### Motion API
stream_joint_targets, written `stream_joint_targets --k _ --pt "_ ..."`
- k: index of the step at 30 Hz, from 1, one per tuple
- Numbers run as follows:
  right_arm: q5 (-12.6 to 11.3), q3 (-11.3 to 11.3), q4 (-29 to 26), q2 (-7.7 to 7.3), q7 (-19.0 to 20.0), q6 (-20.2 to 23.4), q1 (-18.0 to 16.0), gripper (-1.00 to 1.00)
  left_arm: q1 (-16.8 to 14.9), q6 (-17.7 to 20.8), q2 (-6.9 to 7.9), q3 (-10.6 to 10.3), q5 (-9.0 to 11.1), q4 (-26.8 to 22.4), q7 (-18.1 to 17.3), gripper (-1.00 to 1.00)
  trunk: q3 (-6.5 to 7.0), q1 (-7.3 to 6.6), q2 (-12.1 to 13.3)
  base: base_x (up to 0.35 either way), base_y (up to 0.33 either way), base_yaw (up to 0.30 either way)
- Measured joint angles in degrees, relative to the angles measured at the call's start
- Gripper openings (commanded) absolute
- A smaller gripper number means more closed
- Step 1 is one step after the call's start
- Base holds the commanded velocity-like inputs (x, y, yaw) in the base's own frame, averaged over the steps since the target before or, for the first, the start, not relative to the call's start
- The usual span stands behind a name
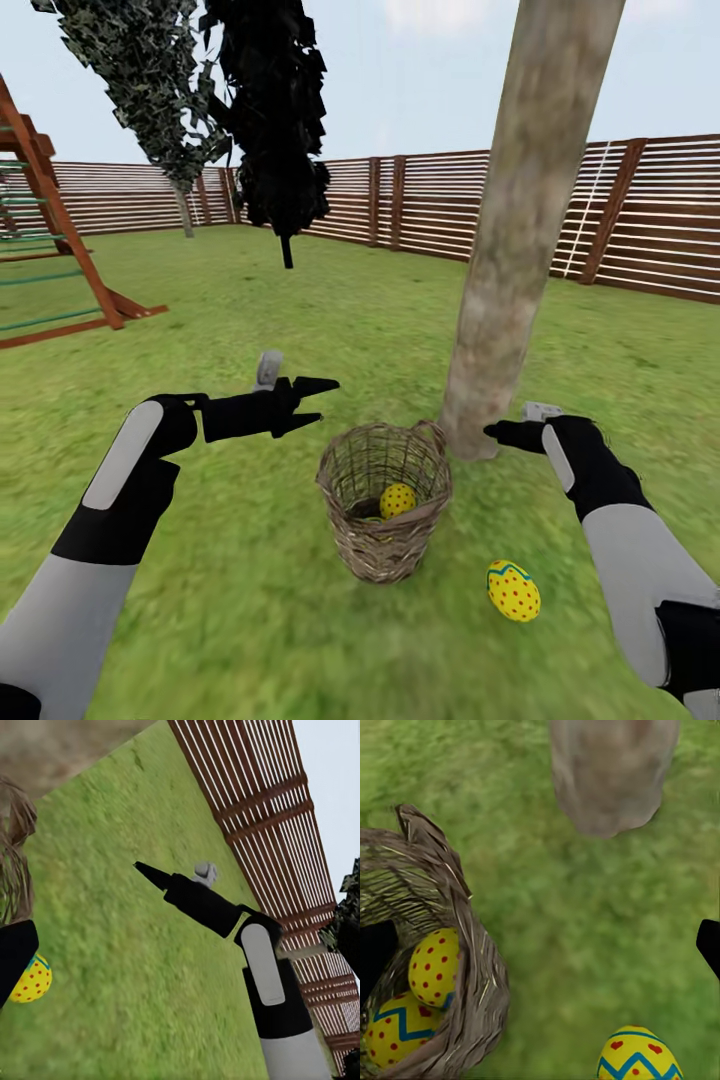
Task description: Take the three Easter eggs out of the wicker basket on the lawn in the garden, then place them on the lawn next to a single tree (choose any tree) so that all three eggs are next to the same tree and none are left in the basket.
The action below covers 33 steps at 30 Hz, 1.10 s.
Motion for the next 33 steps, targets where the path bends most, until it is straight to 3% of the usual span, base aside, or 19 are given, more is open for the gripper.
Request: stream_joint_targets --k 10,27,33 --pt "0.1 0.1 0.0 0.91 0.0 -0.1 0.5 1.0 0.1 0.0 0.01 0.0 0.0 0.0 0.0 1.0 2.14 -0.6 0.8 0.0 0.0 0.279" --pt "0.2 0.1 0.5 1.59 -0.1 -0.1 0.6 1.0 0.1 0.0 0.01 0.1 -0.1 0.1 0.0 1.0 2.14 -0.6 0.8 0.0 0.0 0.288" --pt "0.2 0.2 0.5 1.58 -0.2 -0.1 0.6 1.0 0.0 0.0 -0.01 0.1 -0.1 0.1 0.0 1.0 2.14 -0.6 0.8 0.0 0.0 0.064"
